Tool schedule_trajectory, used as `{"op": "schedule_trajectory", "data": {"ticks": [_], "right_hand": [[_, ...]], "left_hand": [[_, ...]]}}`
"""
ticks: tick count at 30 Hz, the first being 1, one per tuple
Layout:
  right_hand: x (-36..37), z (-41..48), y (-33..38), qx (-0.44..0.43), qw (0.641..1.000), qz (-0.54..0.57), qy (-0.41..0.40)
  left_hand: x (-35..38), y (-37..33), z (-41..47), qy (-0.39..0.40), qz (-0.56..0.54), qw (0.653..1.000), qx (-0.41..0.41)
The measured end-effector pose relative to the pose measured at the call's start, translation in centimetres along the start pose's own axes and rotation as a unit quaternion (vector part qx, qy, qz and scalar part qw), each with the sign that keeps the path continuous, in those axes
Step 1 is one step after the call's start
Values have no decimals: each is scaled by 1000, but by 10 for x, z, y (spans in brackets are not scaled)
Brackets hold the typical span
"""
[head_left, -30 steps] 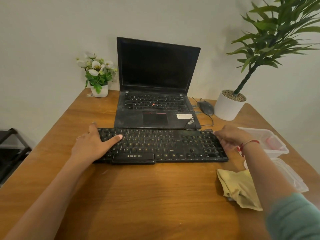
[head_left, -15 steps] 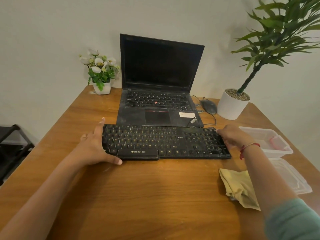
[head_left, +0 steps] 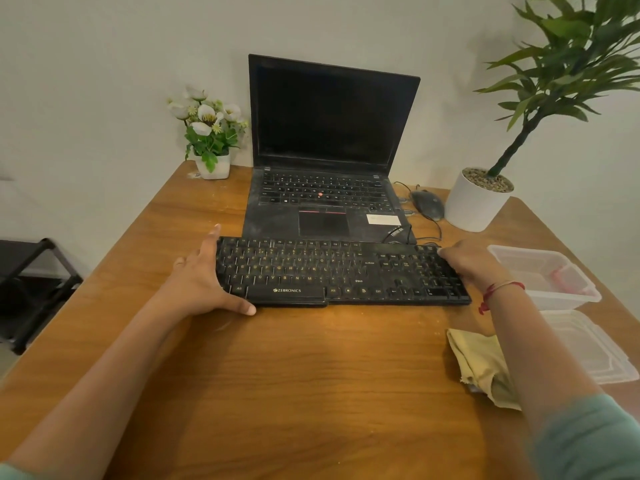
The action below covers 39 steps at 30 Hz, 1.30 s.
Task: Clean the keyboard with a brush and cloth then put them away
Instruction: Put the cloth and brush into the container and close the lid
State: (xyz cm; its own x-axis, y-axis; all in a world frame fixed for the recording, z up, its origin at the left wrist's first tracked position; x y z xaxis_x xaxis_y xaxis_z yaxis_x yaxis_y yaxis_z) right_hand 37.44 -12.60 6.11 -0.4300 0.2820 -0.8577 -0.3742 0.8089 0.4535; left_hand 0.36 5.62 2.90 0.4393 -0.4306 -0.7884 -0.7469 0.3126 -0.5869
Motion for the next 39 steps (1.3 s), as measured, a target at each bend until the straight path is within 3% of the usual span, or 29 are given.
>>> {"op": "schedule_trajectory", "data": {"ticks": [3,9,13,18,31,35,39], "right_hand": [[2,-4,2,-19,998,-65,-19],[1,-29,-15,-30,999,-22,14],[-1,-48,-31,-23,990,-108,89],[3,-43,-30,-39,987,-145,64],[8,-50,-33,-43,991,-116,58],[9,-68,-31,-103,989,-101,-37],[15,-94,-33,-174,985,4,-7]], "left_hand": [[1,1,0,1,-6,1000,-12],[5,9,-12,-22,-20,999,-16],[9,16,-22,-57,-23,998,-25],[12,11,-21,-115,-41,993,-12],[16,6,-25,-113,-28,993,-22],[23,-11,-45,-162,-39,984,55],[44,-44,-80,-205,-100,960,164]]}}
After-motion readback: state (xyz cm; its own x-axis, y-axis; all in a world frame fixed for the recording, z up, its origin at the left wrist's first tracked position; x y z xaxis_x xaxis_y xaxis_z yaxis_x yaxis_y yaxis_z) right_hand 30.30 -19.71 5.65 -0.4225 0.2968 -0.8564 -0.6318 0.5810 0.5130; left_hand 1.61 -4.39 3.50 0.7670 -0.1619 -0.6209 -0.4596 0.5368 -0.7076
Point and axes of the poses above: each hand's wrist, its own z-axis towards the middle knuckle, its own x-axis out of the palm, y = z × x, the point moved 2 cm from there along z, towards the middle knuckle, and after that the axes turned 3 degrees about -z, right-handed, at the moved point
